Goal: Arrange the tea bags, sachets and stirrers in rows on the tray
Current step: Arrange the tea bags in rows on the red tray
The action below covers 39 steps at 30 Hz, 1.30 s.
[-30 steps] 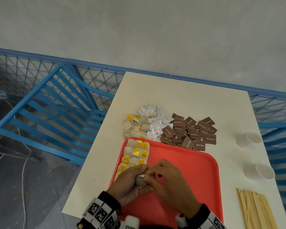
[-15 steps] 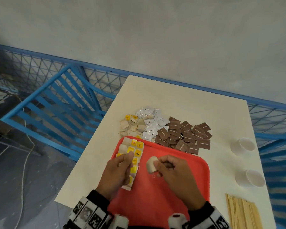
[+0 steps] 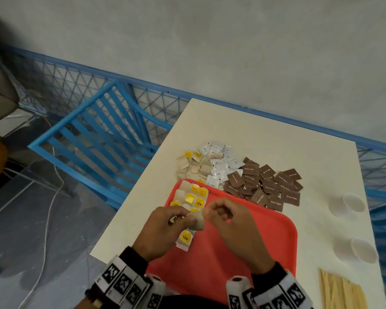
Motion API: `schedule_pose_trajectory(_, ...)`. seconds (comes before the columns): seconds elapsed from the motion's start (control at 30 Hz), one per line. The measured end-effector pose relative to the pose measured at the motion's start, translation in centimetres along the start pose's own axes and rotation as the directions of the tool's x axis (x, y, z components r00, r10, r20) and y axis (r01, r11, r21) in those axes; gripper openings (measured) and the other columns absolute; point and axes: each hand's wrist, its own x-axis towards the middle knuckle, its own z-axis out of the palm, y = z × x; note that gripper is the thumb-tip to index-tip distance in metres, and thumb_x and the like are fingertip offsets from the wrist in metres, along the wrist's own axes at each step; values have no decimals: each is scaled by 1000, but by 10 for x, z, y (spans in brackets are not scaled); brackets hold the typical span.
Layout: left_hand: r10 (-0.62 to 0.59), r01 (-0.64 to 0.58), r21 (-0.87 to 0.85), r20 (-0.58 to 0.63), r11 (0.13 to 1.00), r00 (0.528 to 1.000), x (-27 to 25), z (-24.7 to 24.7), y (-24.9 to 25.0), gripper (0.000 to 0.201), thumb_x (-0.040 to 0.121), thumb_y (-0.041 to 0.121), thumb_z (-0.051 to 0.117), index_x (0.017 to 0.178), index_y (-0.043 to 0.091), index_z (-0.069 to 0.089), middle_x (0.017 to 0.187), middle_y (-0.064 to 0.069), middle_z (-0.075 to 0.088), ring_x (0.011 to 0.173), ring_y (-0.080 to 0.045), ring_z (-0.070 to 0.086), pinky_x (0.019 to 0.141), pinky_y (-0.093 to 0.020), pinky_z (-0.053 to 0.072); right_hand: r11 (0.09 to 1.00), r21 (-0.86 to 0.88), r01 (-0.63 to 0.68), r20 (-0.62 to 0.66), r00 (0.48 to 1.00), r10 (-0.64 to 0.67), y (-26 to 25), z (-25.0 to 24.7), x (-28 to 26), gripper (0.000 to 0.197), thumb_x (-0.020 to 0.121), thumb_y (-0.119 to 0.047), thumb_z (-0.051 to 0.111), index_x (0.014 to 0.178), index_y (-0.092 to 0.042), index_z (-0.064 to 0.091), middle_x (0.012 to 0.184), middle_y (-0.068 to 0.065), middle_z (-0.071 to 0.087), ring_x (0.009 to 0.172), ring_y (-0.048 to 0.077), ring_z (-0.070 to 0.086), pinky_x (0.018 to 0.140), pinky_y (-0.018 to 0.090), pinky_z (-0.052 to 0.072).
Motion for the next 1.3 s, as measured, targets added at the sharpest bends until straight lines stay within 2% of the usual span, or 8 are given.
schedule_pose_trajectory(0.17, -30, 22, 52, 143, 998, 989, 5, -27, -17, 18, 91, 40, 68, 85, 25, 77, 77, 12, 73, 74, -15, 67, 73, -40, 52, 957, -275, 93, 159, 986, -50, -7, 25, 17, 4, 82, -23, 76, 82, -19, 75, 65, -24, 62, 62, 2, 56, 58, 13, 39)
schedule_pose_trajectory(0.33, -87, 83, 29, 170, 996, 982, 5, -44, -43, 15, 88, 31, 73, 79, 18, 74, 57, 12, 46, 55, -3, 40, 57, -25, 33, 954, -289, 74, 185, 982, -20, -9, 43, 30, 4, 84, -18, 75, 81, -15, 73, 70, -6, 67, 59, 2, 53, 57, 14, 40)
schedule_pose_trajectory(0.53, -116, 95, 124, 171, 988, 979, 2, -58, -71, 11, 87, 27, 74, 78, 31, 70, 53, 21, 53, 52, 0, 47, 55, -14, 32, 836, -532, 136, 309, 950, 42, 8, 70, 42, 12, 88, -29, 69, 81, -20, 71, 70, -11, 60, 64, 3, 51, 60, 17, 35)
schedule_pose_trajectory(0.7, -284, 279, 176, 2, 944, 959, -19, -76, -121, 8, 92, 26, 68, 86, 26, 74, 55, 26, 58, 52, 0, 49, 54, -14, 34, 747, -662, 67, 370, 895, 248, 47, 94, 46, 13, 90, -26, 61, 78, -23, 59, 72, -14, 50, 72, 11, 50, 62, 27, 38)
schedule_pose_trajectory(0.87, -424, 425, 152, -40, 893, 905, -36, -88, -154, 15, 84, 45, 69, 79, 31, 72, 76, 11, 72, 58, -3, 55, 61, -21, 42, 798, -602, 26, 499, 793, 349, 76, 131, 51, 11, 86, -21, 69, 90, -11, 71, 82, -7, 57, 78, 9, 53, 58, 6, 32)
schedule_pose_trajectory(1.03, -447, 448, 134, -36, 884, 894, -36, -92, -165, 23, 78, 52, 66, 79, 30, 72, 75, 6, 72, 57, -3, 54, 62, -23, 43, 788, -609, -91, 352, 860, 371, 97, 155, 61, 11, 87, -17, 64, 91, -13, 72, 84, -6, 59, 77, 9, 54, 63, 15, 40)
schedule_pose_trajectory(1.13, -420, 417, 184, -25, 890, 907, -30, -88, -164, 11, 86, 34, 72, 77, 27, 70, 64, 2, 66, 52, -4, 49, 53, -15, 35, 741, -655, -150, 263, 874, 409, 108, 158, 64, 16, 80, -30, 64, 68, -32, 54, 87, -3, 61, 80, 16, 58, 70, 28, 47)
schedule_pose_trajectory(1.3, -404, 394, 264, -19, 880, 915, -25, -64, -165, 29, 77, 43, 80, 68, 28, 57, 53, 7, 53, 48, -6, 47, 51, -17, 31, 738, -648, -191, 199, 892, 405, 109, 159, 63, 19, 73, -34, 60, 64, -29, 44, 79, -5, 57, 75, 20, 57, 65, 37, 48)
